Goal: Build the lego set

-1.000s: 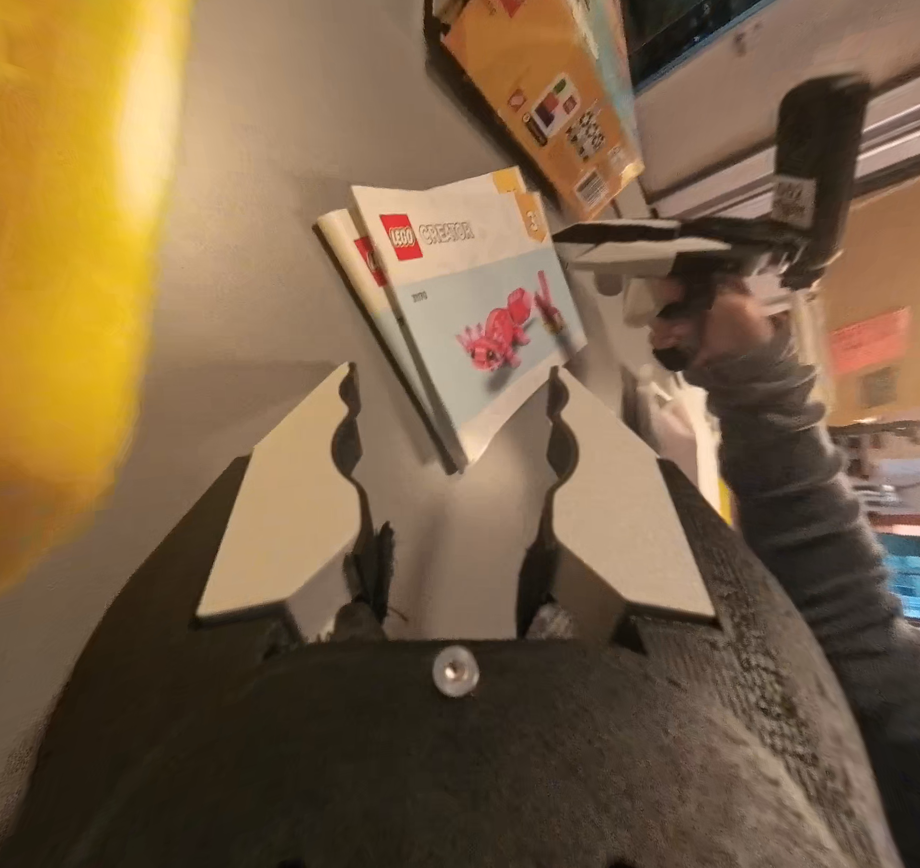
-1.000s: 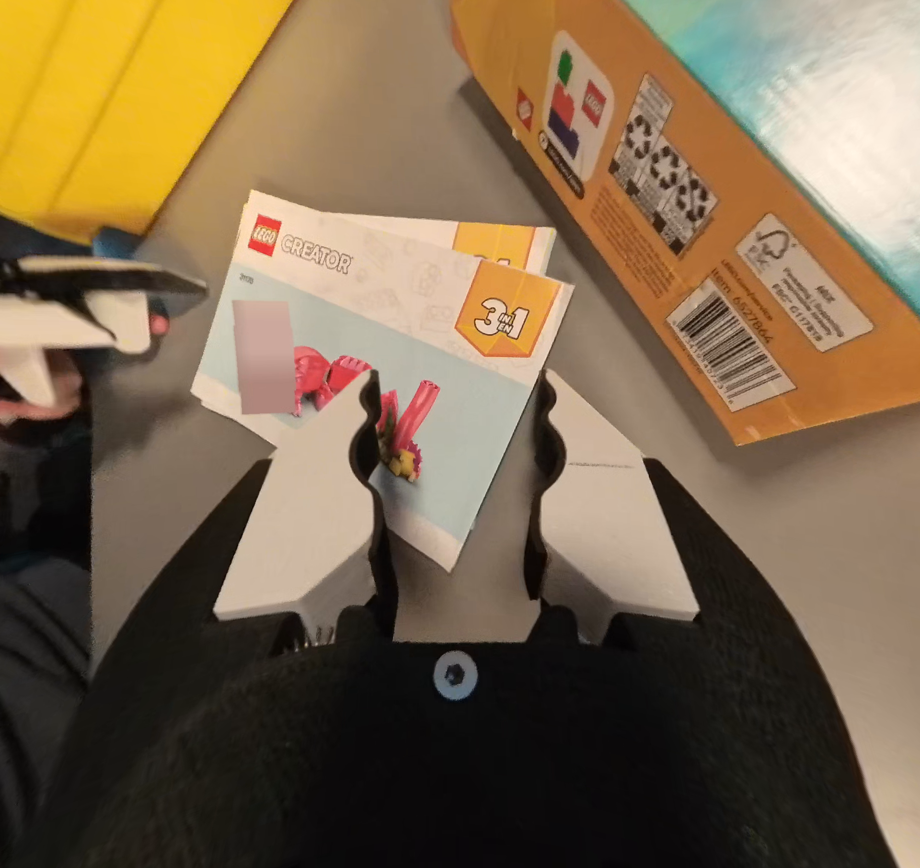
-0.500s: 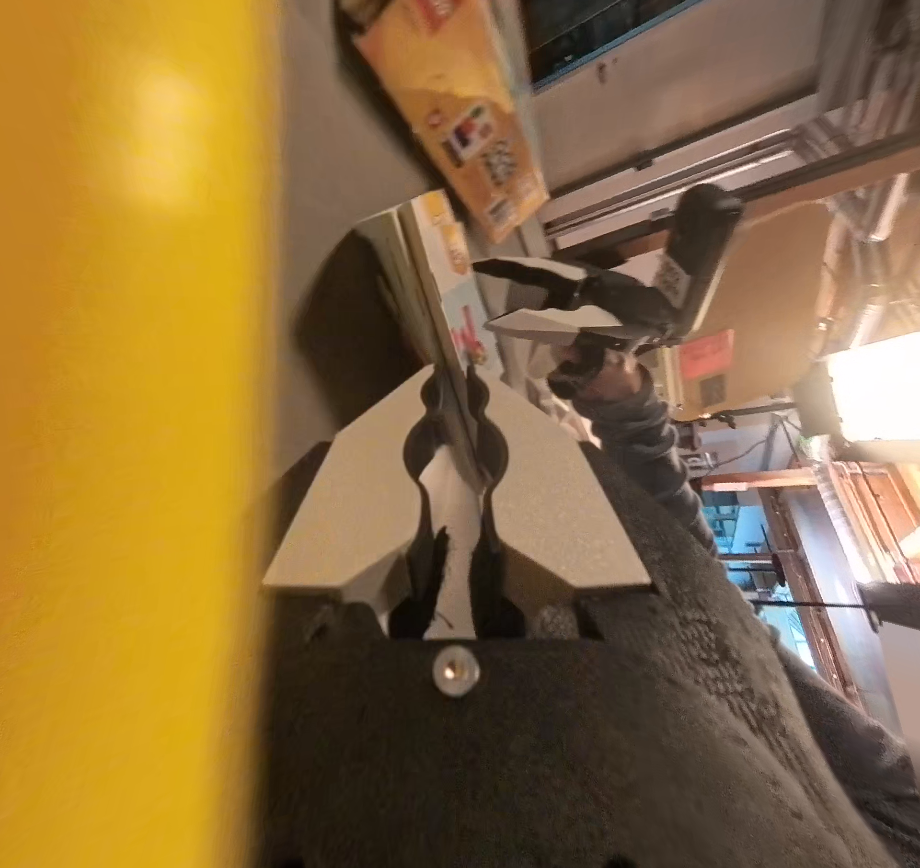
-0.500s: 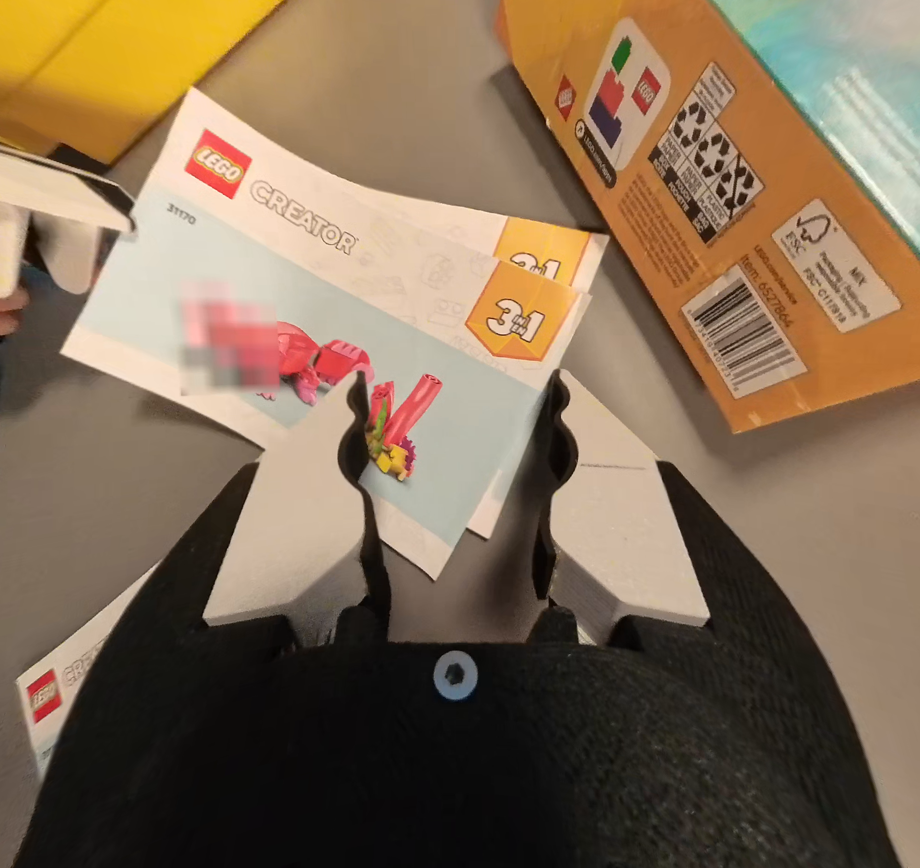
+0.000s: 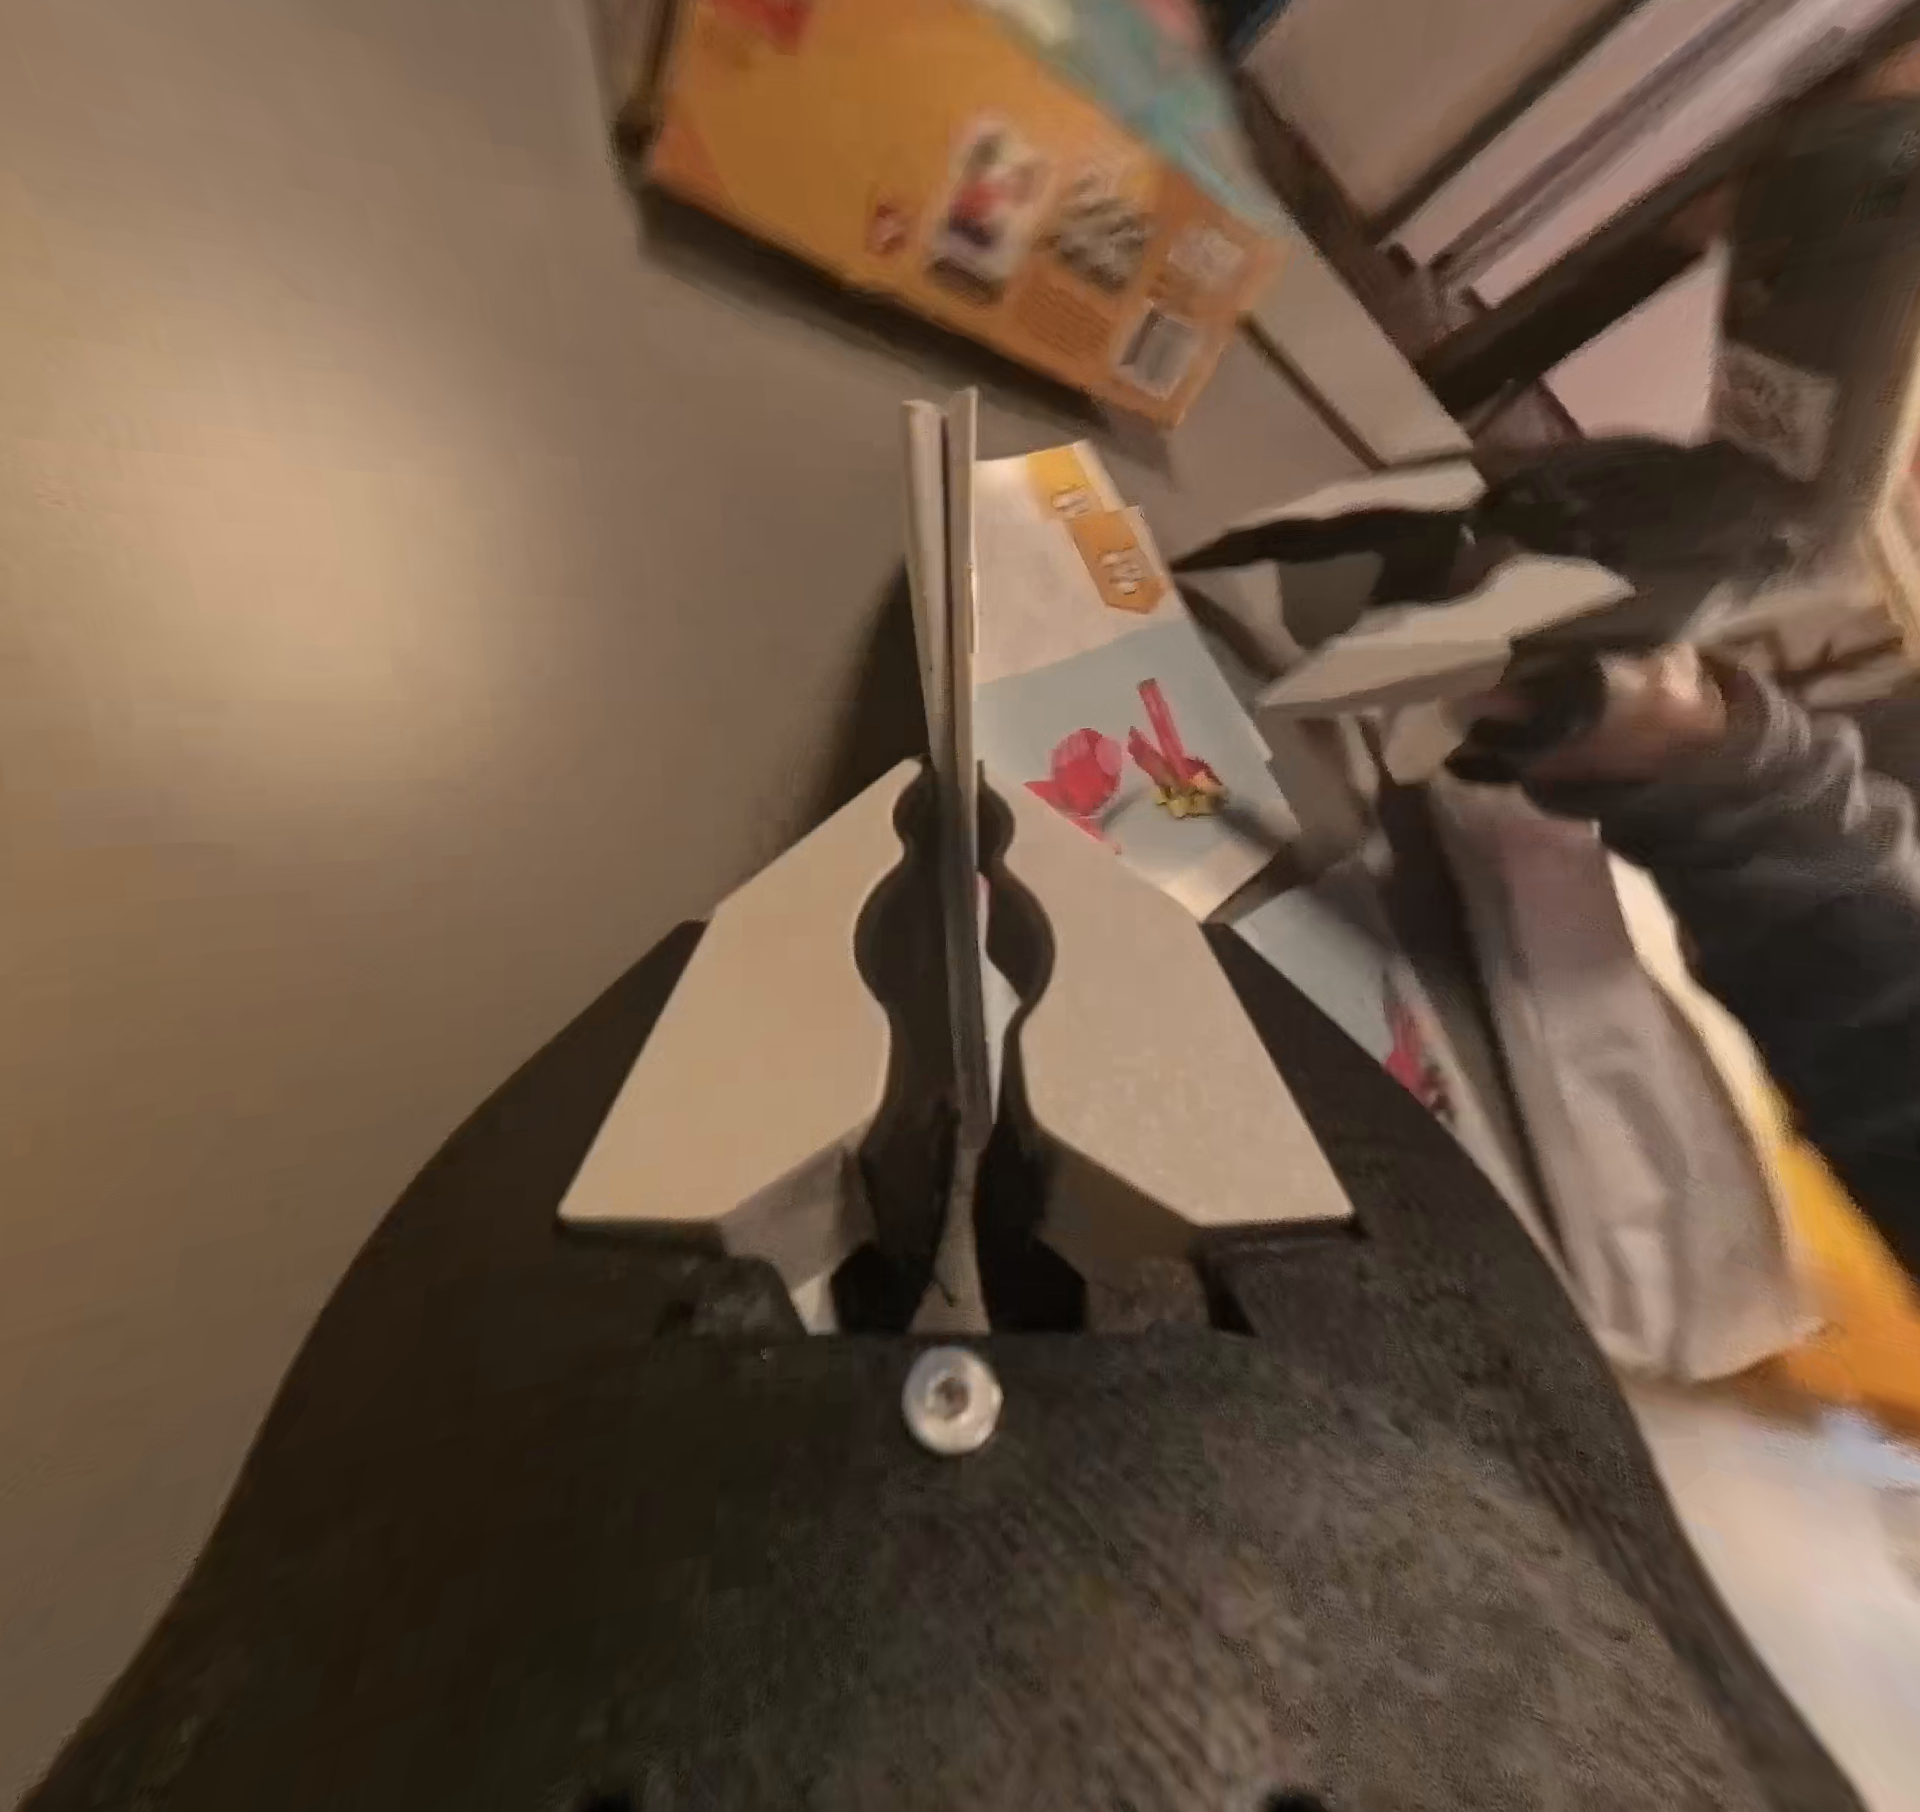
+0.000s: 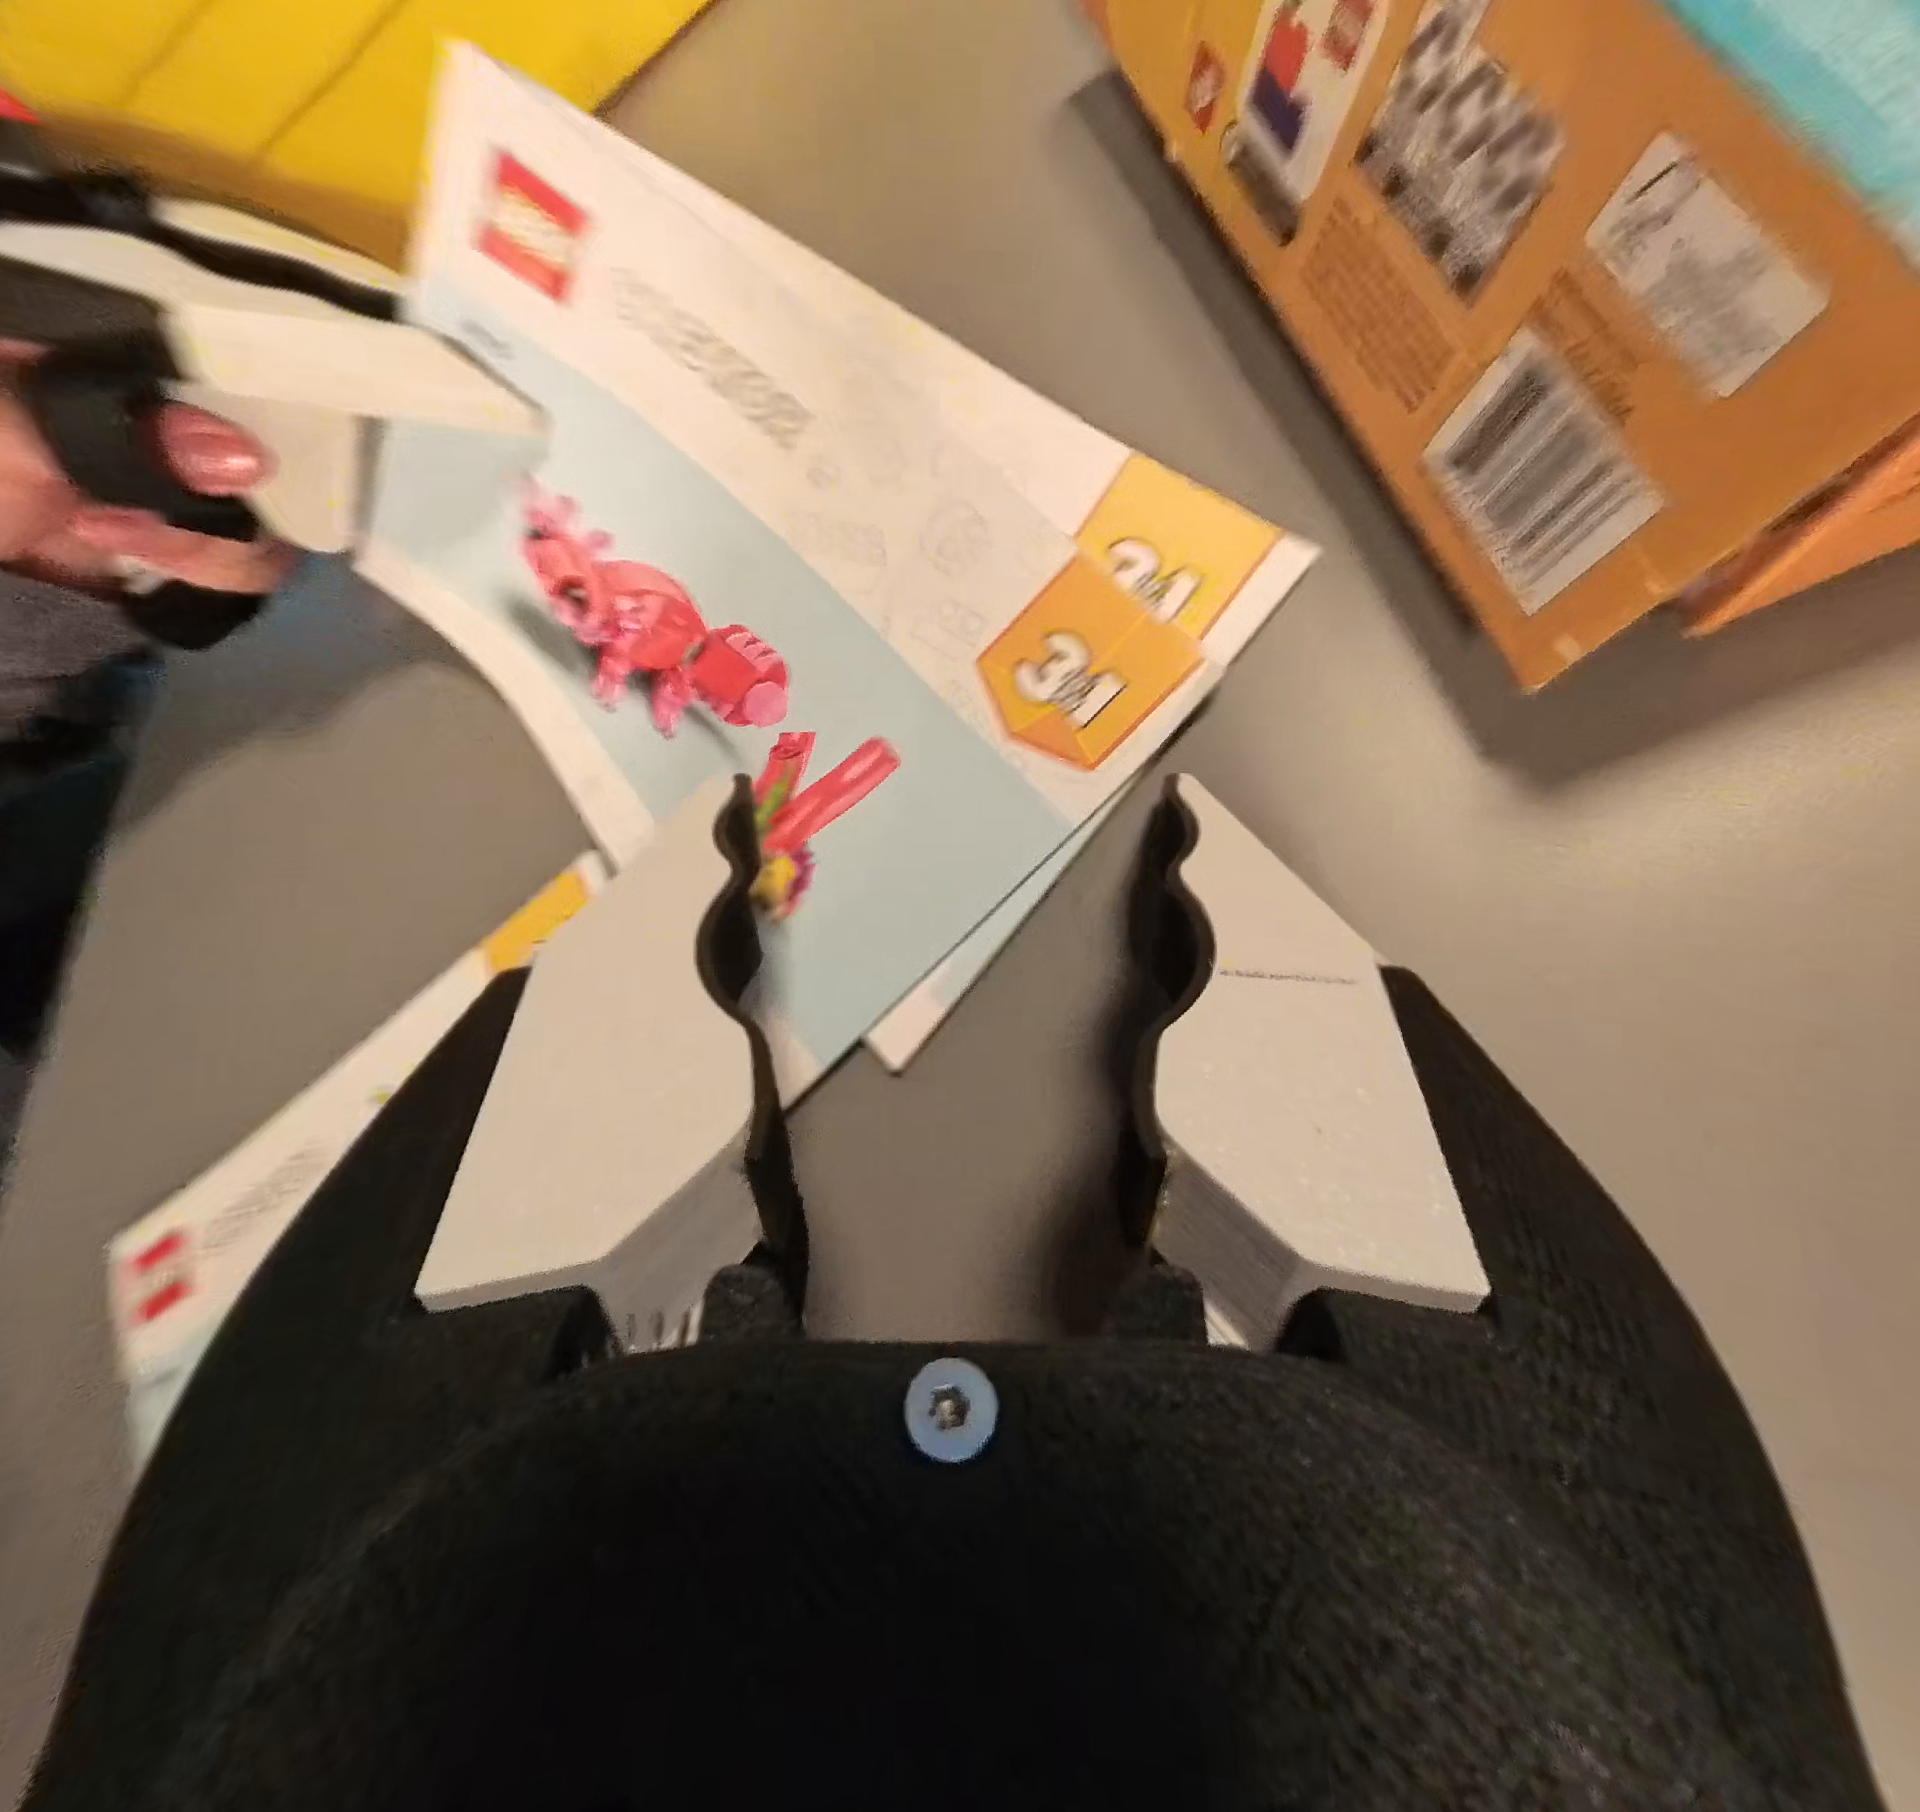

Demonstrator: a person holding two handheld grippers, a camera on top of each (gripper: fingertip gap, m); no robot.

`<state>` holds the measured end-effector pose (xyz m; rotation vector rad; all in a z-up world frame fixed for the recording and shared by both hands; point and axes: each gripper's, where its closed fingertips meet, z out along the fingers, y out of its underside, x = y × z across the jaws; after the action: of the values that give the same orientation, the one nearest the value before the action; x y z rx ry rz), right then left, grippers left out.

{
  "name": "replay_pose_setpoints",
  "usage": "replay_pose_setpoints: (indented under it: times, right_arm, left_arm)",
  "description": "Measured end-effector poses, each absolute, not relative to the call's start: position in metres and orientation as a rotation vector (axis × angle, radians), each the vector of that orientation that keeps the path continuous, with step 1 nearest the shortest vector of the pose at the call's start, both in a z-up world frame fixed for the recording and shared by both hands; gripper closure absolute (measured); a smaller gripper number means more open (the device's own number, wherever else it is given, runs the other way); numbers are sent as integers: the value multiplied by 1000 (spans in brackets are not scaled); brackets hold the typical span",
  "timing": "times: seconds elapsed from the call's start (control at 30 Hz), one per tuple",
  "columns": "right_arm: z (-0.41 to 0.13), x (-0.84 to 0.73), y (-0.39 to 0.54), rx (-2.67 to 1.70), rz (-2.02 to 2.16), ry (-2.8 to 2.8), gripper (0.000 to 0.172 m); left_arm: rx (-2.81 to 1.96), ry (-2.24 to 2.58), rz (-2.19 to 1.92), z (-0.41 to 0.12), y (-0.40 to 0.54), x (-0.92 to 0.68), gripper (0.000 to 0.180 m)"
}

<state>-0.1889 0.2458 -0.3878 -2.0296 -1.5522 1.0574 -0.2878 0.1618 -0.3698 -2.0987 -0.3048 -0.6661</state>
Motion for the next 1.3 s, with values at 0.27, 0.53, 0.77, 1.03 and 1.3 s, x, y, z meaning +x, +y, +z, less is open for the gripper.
replay_pose_setpoints:
  times: [0.27,0.53,0.77,1.03,1.3]
  right_arm:
    - [-283,-211,207,-1184,683,-1926,74]
    - [-286,-203,165,-1188,720,-2277,169]
    - [-285,-174,197,-1344,282,-2362,170]
    - [-322,-163,205,-1387,62,-2588,166]
    - [-327,-165,198,-1404,151,-2630,164]
  left_arm:
    - [-1705,399,-266,-311,144,-237,177]
    - [-1493,468,-223,-263,122,-229,175]
    - [-1440,350,-187,-242,127,-242,118]
    - [-1726,476,-360,-308,163,-207,116]
    - [-1807,501,-432,-329,182,-189,141]
